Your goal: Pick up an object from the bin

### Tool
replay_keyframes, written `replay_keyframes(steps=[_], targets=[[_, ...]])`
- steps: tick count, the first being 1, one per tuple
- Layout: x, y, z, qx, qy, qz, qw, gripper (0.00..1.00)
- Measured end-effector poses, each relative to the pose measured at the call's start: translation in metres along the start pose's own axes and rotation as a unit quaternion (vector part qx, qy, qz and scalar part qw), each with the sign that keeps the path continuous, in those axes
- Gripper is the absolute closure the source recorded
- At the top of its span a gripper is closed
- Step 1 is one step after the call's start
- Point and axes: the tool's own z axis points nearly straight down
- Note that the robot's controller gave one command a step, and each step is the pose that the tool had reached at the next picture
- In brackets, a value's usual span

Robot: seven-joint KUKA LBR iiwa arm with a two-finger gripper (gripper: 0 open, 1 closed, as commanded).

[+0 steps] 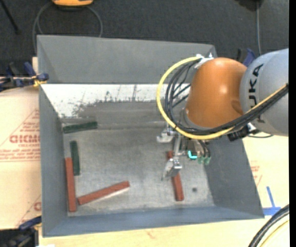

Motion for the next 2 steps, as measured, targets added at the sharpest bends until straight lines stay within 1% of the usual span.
replay_keyframes(steps=[1,2], targets=[[-0.001,0.000,-0.003,0.000,-0.0028,0.000,1.0000,0.00],[0.010,0.051,0.060,-0.001,-0.0063,0.031,0.9995,0.00]])
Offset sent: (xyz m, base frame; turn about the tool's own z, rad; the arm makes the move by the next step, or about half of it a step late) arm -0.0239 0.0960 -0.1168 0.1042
